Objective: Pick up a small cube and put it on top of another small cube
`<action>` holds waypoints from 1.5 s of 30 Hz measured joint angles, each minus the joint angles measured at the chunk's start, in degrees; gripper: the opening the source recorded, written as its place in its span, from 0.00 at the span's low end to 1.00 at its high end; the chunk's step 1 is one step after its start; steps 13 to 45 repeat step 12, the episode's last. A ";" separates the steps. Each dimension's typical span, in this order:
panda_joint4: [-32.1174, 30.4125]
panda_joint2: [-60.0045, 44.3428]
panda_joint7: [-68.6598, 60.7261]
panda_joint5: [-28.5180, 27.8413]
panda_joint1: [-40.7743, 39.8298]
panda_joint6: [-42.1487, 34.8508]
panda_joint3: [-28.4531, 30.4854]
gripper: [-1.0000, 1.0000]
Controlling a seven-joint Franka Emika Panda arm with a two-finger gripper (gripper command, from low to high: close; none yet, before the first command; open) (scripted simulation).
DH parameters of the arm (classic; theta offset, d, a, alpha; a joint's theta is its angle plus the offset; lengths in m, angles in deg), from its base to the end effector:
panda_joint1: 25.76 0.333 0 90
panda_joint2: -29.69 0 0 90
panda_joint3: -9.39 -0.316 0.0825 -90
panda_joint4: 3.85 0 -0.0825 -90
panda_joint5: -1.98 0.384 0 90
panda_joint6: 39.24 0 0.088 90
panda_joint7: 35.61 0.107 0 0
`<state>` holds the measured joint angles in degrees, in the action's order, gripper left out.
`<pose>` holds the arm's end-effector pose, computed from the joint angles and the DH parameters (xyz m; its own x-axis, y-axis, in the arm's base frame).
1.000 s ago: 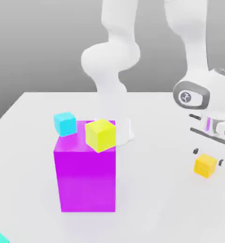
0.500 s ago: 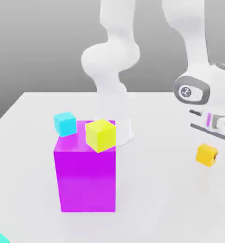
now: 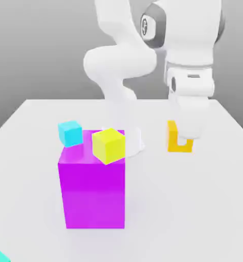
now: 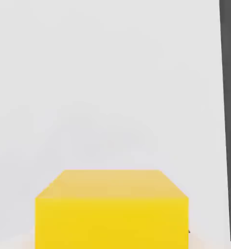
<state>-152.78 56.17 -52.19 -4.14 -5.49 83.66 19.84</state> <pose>0.3857 0.0636 0.4069 0.8590 0.5119 0.0006 0.5119 -0.8590 0.0094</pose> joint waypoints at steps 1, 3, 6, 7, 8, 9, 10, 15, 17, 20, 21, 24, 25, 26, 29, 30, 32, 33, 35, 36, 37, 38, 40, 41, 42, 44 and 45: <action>0.62 1.84 1.15 -0.54 -2.05 -2.44 0.90 0.00; 1.86 5.54 3.53 -1.74 -6.01 -7.34 2.88 0.00; -0.62 5.47 4.61 -2.54 -8.32 -4.83 4.29 0.00; -2.02 4.73 4.65 -2.71 -8.54 -2.69 4.62 0.00; -3.42 3.95 4.65 -2.85 -8.68 -0.51 4.91 1.00; -3.42 3.95 4.65 -2.85 -8.68 -0.51 4.91 1.00; -3.42 3.95 4.65 -2.85 -8.68 -0.51 4.91 1.00; -3.42 3.95 4.65 -2.85 -8.68 -0.51 4.91 1.00; -3.42 3.95 4.65 -2.85 -8.68 -0.51 4.91 1.00; -3.42 3.95 4.65 -2.85 -8.68 -0.51 4.91 1.00; -3.42 3.95 4.65 -2.85 -8.68 -0.51 4.91 1.00; -3.42 3.95 4.65 -2.85 -8.68 -0.51 4.91 1.00; -3.42 3.95 4.65 -2.85 -8.68 -0.51 4.91 1.00; -3.42 3.95 4.65 -2.85 -8.68 -0.51 4.91 1.00; -3.42 3.95 4.65 -2.85 -8.68 -0.51 4.91 1.00; -3.42 3.95 4.65 -2.85 -8.68 -0.51 4.91 1.00; -3.42 3.95 4.65 -2.85 -8.68 -0.51 4.91 1.00; -3.42 3.95 4.65 -2.85 -8.68 -0.51 4.91 1.00; -3.42 3.95 4.65 -2.85 -8.68 -0.51 4.91 1.00; -3.42 3.95 4.65 -2.85 -8.68 -0.51 4.91 1.00; -3.42 3.95 4.65 -2.85 -8.68 -0.51 4.91 1.00; -3.42 3.95 4.65 -2.85 -8.68 -0.51 4.91 1.00; -3.42 3.95 4.65 -2.85 -8.68 -0.51 4.91 1.00; -3.42 3.95 4.65 -2.85 -8.68 -0.51 4.91 1.00; -3.42 3.95 4.65 -2.85 -8.68 -0.51 4.91 1.00; -3.42 3.95 4.65 -2.85 -8.68 -0.51 4.91 1.00; -3.42 3.95 4.65 -2.85 -8.68 -0.51 4.91 1.00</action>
